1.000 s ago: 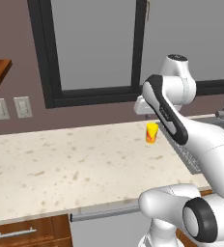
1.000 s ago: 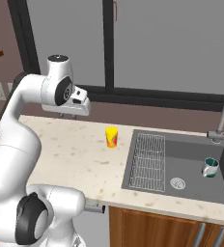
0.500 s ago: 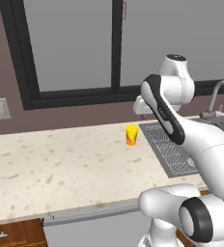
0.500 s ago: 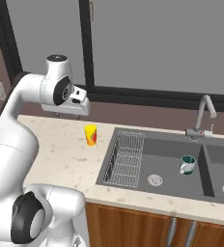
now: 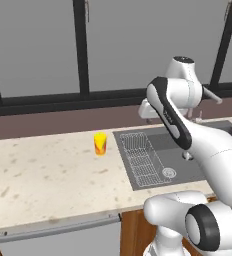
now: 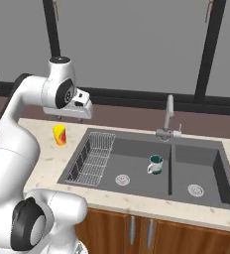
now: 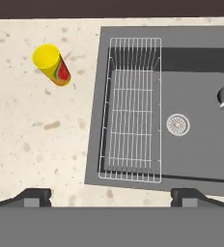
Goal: Move any existing items from the left basin to the right basin for drying. Then move the cup from the counter to the left basin of the sink for washing.
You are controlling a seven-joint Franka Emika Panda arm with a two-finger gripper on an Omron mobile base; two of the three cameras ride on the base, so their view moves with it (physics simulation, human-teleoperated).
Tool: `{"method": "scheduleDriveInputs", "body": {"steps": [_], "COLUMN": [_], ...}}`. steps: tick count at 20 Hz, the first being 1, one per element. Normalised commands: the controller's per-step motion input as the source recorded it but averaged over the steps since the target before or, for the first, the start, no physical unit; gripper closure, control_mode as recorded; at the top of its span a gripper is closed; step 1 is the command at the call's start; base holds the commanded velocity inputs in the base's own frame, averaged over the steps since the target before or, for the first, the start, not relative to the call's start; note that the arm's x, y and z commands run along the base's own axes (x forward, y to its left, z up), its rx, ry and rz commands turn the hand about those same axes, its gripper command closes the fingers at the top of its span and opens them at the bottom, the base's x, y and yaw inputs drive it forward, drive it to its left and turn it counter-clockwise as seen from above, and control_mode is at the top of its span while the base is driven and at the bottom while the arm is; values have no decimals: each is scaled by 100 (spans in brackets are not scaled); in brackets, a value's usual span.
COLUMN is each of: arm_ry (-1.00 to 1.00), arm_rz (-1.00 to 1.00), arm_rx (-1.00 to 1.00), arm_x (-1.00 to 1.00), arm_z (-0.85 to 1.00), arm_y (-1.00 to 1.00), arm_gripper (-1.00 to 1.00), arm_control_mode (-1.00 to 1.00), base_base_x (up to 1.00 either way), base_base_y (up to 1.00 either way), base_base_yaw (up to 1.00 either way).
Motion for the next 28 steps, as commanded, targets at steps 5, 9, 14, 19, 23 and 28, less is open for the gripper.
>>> {"method": "scheduleDriveInputs", "body": {"steps": [5, 9, 14, 19, 23, 28], "arm_ry": [0, 0, 0, 0, 0, 0], "arm_rz": [0, 0, 0, 0, 0, 0], "arm_rx": [0, 0, 0, 0, 0, 0], "arm_x": [0, 0, 0, 0, 0, 0], "arm_z": [0, 0, 0, 0, 0, 0], "arm_y": [0, 0, 0, 0, 0, 0], "arm_gripper": [-100, -100, -100, -100, -100, -100], "arm_control_mode": [100, 100, 100, 100, 100, 100], "base_base_x": [0, 0, 4, 36, 43, 29], "base_base_y": [-58, -58, -55, -23, 0, 2], "base_base_yaw": [0, 0, 0, -2, -6, -5]}}
